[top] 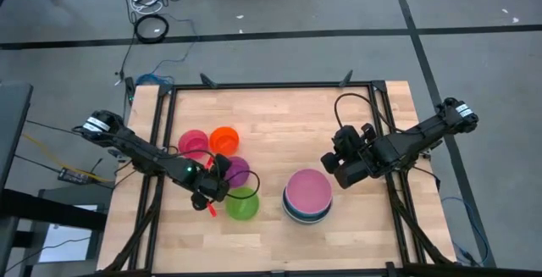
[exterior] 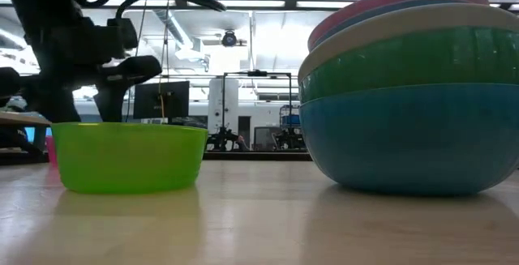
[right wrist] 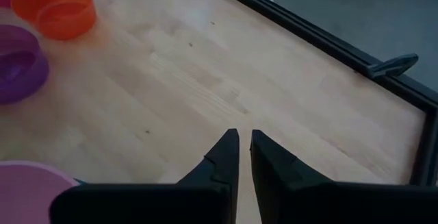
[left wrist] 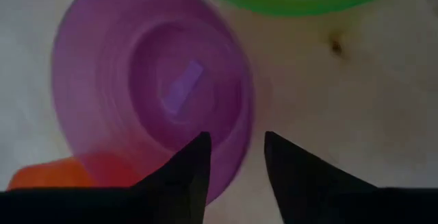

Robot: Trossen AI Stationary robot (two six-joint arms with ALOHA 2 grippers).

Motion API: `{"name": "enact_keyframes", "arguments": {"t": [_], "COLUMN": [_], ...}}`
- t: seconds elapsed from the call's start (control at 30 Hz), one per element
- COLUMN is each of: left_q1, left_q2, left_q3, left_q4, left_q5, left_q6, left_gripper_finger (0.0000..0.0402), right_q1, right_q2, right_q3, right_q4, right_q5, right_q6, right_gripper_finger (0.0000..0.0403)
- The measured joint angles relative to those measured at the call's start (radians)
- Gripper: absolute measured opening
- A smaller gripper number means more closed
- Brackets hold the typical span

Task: Nest bowls inside each other
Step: Stack the violet bowl on top of the pink bowl

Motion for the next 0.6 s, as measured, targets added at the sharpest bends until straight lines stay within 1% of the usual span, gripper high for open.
{"name": "enact_keyframes", "arguments": {"t": [0.03, 0.07, 0.13, 0.17, 0.23, 0.4, 0.43, 0.5, 0.53, 0.57, 0.6], "left_q1": [0.0, 0.0, 0.0, 0.0, 0.004, 0.005, 0.005, 0.003, 0.004, 0.012, 0.027], "left_q2": [0.0, 0.0, -0.001, -0.002, -0.004, -0.004, -0.004, -0.003, -0.003, -0.003, -0.003], "left_q3": [0.001, 0.006, 0.027, 0.038, 0.053, 0.109, 0.13, 0.193, 0.233, 0.28, 0.33], "left_q4": [0.0, -0.002, 0.002, 0.004, 0.003, -0.005, -0.015, -0.039, -0.033, -0.007, 0.034], "left_q5": [-0.008, -0.011, -0.013, -0.013, -0.017, -0.045, -0.072, -0.2, -0.259, -0.287, -0.28], "left_q6": [-0.01, -0.014, -0.011, -0.01, -0.002, 0.017, 0.025, 0.077, 0.127, 0.184, 0.241], "left_gripper_finger": [0.0123, 0.0099, 0.0038, 0.002, 0.001, 0.0005, 0.0004, 0.0004, 0.0003, 0.0003, 0.0003], "right_q1": [0.0, 0.0, 0.0, 0.0, 0.0, 0.0, 0.0, 0.0, 0.0, -0.001, -0.002], "right_q2": [0.0, 0.0, 0.0, 0.0, 0.0, 0.0, 0.0, 0.0, 0.0, 0.0, 0.0], "right_q3": [0.0, 0.0, 0.0, 0.0, 0.0, 0.0, 0.0, 0.0, 0.0, 0.0, 0.0], "right_q4": [0.0, 0.0, 0.001, 0.001, 0.003, 0.005, 0.005, 0.007, 0.007, 0.007, 0.007], "right_q5": [-0.001, -0.001, -0.001, -0.001, -0.001, -0.001, -0.001, -0.001, -0.001, 0.0, 0.002], "right_q6": [0.0, 0.0, -0.005, -0.006, -0.007, -0.008, -0.012, -0.018, -0.018, -0.019, -0.02], "right_gripper_finger": [0.0029, 0.0028, 0.0027, 0.0027, 0.0027, 0.0028, 0.0027, 0.0027, 0.0027, 0.0027, 0.0027]}}
